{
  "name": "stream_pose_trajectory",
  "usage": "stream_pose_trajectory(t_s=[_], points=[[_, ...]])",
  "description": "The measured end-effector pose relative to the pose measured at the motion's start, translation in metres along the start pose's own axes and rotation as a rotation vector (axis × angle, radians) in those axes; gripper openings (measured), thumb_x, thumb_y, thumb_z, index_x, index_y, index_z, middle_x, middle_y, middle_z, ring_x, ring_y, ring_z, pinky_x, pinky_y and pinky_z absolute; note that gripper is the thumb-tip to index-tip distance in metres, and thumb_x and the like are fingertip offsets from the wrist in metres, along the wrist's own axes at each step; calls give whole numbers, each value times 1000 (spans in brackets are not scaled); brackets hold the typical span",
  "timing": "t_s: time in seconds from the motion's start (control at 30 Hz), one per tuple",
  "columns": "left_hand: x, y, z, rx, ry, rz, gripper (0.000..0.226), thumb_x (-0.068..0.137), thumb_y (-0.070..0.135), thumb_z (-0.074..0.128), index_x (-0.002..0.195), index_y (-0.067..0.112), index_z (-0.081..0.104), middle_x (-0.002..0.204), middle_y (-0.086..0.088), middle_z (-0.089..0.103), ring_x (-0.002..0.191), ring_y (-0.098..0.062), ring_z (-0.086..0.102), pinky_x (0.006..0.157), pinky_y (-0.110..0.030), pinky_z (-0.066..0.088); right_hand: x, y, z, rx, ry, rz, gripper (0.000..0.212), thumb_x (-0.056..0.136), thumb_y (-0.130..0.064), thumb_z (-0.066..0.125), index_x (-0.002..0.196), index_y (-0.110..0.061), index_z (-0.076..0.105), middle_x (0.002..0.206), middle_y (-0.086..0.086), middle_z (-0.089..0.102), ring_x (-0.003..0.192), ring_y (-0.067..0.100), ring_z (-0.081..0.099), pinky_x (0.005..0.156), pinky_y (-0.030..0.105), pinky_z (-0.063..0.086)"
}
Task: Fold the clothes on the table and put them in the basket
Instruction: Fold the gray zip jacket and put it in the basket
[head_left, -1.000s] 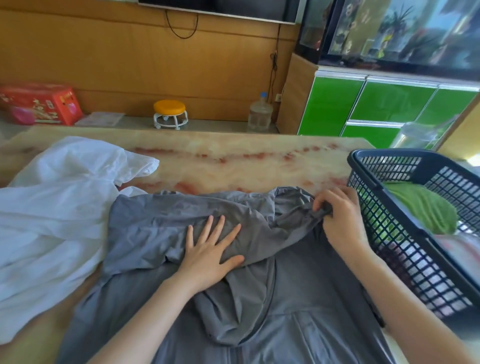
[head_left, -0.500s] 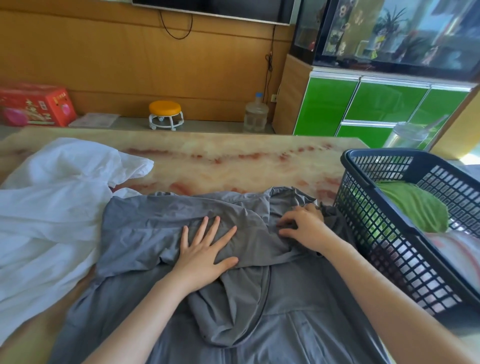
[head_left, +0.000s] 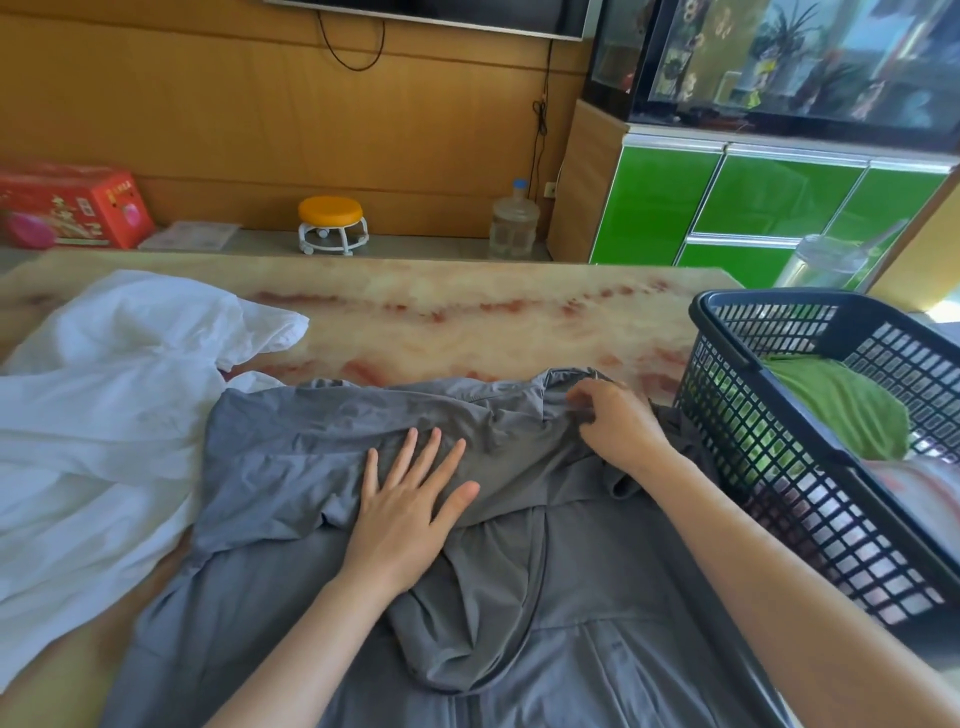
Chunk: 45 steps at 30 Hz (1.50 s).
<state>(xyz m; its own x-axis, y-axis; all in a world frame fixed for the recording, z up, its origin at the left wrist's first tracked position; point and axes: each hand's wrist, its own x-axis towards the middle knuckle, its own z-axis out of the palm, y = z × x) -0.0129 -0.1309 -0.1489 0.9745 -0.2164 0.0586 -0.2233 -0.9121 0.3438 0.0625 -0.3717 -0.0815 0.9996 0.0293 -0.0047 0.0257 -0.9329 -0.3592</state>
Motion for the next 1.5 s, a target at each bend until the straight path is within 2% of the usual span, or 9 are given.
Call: stream_pose_trajectory(t_s=[0.2, 0.47, 0.6, 0.73, 0.87, 0.97, 1.03, 1.27, 1.5], points=[[18, 4, -24, -146, -52, -11, 51, 97, 53, 23, 146, 40, 26, 158, 11, 8, 146, -9, -4, 117, -43, -7, 5, -8, 6, 81, -56, 2, 29, 90, -47, 57, 107, -24, 66, 104, -1, 63, 111, 22, 42, 90, 35, 40], [86, -22, -42, 2, 184, 18, 27, 93, 27, 57, 119, 24, 61, 112, -1, 62, 114, -25, 51, 101, -37, 30, 8, 1, 22, 120, 9, 82, 15, 92, -27, 60, 82, -18, 65, 102, 6, 64, 120, 28, 37, 98, 39, 32], [90, -35, -40, -94, 390, -117, 18, 84, 10, 67, 101, 17, 67, 93, -6, 56, 98, -32, 52, 85, -40, 41, 4, 3, 23, -124, 268, 54, 16, 97, -23, 51, 94, -12, 62, 106, 4, 61, 111, 25, 41, 92, 35, 35], [73, -11, -35, -102, 446, 77, 39, 90, 18, 61, 128, 21, 57, 135, -8, 44, 127, -32, 37, 106, -44, 30, -18, -8, 23, -79, 357, -87, 28, 95, -30, 55, 117, -13, 60, 134, 3, 45, 124, 27, 34, 101, 36, 27], [42, 16, -21, 49, -80, 221, 54, 97, 53, 24, 149, 38, 18, 158, 10, 7, 146, -11, -3, 118, -39, -4, -56, -7, 28, -134, 163, -189, 43, 99, -36, 45, 139, -21, 46, 154, -2, 29, 139, 20, 29, 112, 36, 22], [32, 11, -9, 211, -274, 148, 79, 70, 77, -19, 143, 46, -14, 156, 13, -20, 142, -10, -23, 118, -42, -10, -64, 8, 34, -176, -107, -154, 49, 104, -31, 33, 151, -23, 23, 160, -3, 8, 147, 15, 10, 119, 31, 6], [36, 12, -11, 230, -321, 128, 66, 84, 71, -5, 144, 46, -15, 155, 12, -23, 141, -11, -25, 117, -46, -10, -70, 15, 28, -99, 2, -221, 43, 103, -24, 38, 145, -22, 38, 159, -5, 11, 147, 14, 10, 118, 27, 1], [26, 42, -17, 109, -239, 202, 56, 98, 54, 22, 149, 42, 2, 156, 11, -18, 138, -7, -28, 115, -48, -14, -123, 27, 24, -38, 339, 69, 32, 88, -27, 65, 119, -20, 65, 131, 3, 50, 122, 25, 41, 98, 37, 43], [15, 47, 14, 242, -211, 194, 94, 46, 73, -46, 135, 50, -27, 146, 14, -31, 139, -17, -29, 111, -56, -14, -103, 17, 35, -73, 324, 153, 38, 84, -36, 69, 118, -20, 65, 116, 8, 50, 105, 30, 48, 86, 40, 47]])
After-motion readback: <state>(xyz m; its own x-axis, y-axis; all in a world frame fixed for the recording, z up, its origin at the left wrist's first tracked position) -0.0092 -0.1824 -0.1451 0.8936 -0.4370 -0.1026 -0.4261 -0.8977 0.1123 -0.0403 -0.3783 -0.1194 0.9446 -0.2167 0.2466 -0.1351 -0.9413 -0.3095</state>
